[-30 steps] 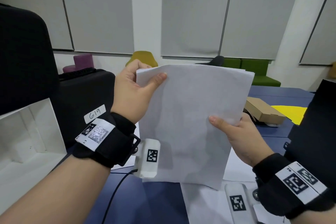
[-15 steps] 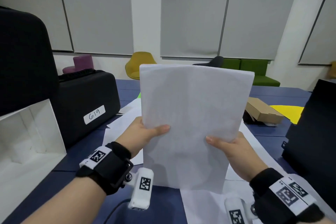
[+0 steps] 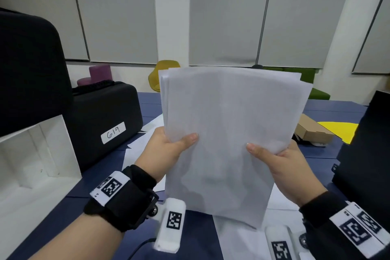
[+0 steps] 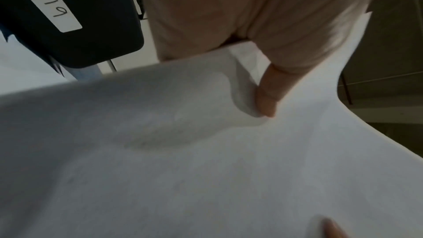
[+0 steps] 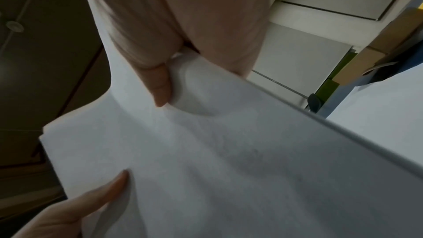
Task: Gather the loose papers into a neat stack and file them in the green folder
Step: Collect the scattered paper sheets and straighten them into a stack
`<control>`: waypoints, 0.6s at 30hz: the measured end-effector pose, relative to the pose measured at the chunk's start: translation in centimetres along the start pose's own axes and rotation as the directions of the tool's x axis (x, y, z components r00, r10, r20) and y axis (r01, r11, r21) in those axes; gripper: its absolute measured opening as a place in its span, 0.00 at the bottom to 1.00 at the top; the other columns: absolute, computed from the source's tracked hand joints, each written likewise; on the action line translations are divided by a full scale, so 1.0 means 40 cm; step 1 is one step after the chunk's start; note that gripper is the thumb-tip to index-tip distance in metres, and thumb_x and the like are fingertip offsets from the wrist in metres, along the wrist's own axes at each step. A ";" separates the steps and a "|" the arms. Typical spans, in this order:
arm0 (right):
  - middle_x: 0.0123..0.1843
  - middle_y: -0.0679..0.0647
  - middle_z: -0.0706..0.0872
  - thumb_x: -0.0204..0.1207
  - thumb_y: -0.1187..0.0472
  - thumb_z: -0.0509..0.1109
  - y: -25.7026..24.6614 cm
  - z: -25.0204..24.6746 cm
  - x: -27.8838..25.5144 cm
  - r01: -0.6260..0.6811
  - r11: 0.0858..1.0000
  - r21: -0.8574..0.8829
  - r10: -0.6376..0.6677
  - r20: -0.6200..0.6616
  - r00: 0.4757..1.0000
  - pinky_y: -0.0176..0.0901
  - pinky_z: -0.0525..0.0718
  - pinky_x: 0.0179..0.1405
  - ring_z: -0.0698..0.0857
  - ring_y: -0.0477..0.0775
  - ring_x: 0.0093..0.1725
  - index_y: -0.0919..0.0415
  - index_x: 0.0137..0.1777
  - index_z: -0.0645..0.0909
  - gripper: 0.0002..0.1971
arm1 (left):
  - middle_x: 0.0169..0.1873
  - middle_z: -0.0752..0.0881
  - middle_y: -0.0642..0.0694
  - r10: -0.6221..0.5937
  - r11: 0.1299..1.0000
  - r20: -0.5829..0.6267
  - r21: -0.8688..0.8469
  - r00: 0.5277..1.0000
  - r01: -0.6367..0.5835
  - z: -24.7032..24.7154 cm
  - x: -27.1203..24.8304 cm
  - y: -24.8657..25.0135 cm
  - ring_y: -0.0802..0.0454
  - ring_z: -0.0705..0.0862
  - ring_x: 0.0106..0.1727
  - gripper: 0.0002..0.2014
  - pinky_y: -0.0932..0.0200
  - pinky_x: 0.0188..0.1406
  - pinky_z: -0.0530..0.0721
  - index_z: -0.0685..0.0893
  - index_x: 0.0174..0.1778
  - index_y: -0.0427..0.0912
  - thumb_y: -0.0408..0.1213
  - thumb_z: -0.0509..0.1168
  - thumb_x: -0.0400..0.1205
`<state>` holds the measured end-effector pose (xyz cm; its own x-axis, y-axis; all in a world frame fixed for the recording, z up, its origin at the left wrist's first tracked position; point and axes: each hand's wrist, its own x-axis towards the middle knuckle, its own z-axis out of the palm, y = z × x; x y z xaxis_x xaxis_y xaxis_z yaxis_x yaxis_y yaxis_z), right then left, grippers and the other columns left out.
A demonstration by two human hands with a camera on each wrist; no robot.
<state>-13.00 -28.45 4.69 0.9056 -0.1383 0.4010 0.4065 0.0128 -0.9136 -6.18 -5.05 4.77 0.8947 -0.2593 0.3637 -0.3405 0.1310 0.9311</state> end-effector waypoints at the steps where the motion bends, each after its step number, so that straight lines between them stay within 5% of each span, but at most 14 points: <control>1: 0.50 0.53 0.93 0.74 0.71 0.71 -0.004 0.000 0.003 0.013 1.000 0.008 -0.013 -0.001 1.000 0.38 0.88 0.43 0.92 0.51 0.49 0.57 0.50 0.88 0.11 | 0.50 0.93 0.43 0.010 1.000 -0.018 -0.022 1.000 -0.010 0.003 0.000 0.004 0.45 0.91 0.53 0.08 0.51 0.53 0.85 0.90 0.53 0.39 0.32 0.72 0.79; 8: 0.54 0.61 0.92 0.65 0.67 0.75 0.023 -0.025 -0.006 -0.106 0.993 0.048 0.105 0.021 0.994 0.55 0.86 0.56 0.90 0.62 0.55 0.62 0.54 0.88 0.15 | 0.53 0.91 0.40 -0.044 0.997 0.036 -0.068 0.998 0.046 -0.002 -0.022 -0.047 0.43 0.90 0.55 0.22 0.52 0.52 0.87 0.88 0.57 0.37 0.39 0.77 0.67; 18: 0.52 0.53 0.93 0.77 0.71 0.70 0.079 -0.020 -0.020 -0.258 0.955 -0.148 0.263 0.016 0.965 0.45 0.88 0.54 0.91 0.53 0.53 0.60 0.57 0.86 0.12 | 0.43 0.93 0.51 -0.122 0.981 -0.099 0.141 0.988 0.135 0.032 -0.043 -0.126 0.53 0.92 0.47 0.07 0.60 0.45 0.89 0.89 0.48 0.46 0.30 0.67 0.83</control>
<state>-12.55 -29.11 1.43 0.9824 -0.1144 0.1479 0.1370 -0.0982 -0.9857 -6.39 -6.49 -0.52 0.9538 -0.1773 0.2426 -0.2536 -0.0418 0.9664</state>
